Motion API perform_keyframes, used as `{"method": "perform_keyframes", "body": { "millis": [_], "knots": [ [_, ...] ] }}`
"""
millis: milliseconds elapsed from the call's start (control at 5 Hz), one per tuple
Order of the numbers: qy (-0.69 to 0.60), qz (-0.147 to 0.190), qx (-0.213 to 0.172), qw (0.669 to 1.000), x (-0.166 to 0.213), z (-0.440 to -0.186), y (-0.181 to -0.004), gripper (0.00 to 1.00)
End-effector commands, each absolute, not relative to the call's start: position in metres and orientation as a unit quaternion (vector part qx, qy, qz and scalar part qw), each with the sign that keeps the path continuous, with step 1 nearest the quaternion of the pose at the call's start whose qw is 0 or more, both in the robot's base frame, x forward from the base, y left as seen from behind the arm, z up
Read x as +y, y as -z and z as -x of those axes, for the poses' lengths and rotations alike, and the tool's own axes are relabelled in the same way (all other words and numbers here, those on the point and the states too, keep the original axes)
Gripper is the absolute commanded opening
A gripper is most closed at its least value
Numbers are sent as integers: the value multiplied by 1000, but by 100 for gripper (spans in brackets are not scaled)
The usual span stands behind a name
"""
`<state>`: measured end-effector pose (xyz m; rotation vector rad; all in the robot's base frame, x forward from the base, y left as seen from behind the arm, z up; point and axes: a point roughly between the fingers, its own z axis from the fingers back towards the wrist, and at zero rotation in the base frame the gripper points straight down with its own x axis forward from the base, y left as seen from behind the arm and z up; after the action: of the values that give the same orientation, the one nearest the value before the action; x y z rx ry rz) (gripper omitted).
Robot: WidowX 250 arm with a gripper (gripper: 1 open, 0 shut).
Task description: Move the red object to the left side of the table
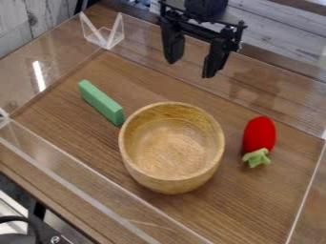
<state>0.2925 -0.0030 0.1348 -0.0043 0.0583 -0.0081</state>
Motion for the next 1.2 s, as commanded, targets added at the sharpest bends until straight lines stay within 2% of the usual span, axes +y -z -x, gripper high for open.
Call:
{"method": "perform_keyframes", "body": {
  "millis": [0, 400, 600, 800, 1000],
  "knots": [
    [2, 6, 46, 999, -8, -295, -122, 100],
    [59, 12, 43, 997, -54, -316, -94, 100],
    [115, 10, 38, 993, -93, -324, -77, 100],
    [157, 7, 40, 987, -121, -324, -62, 0],
    [157, -8, 53, 986, -125, -319, -44, 0]
  ]
}}
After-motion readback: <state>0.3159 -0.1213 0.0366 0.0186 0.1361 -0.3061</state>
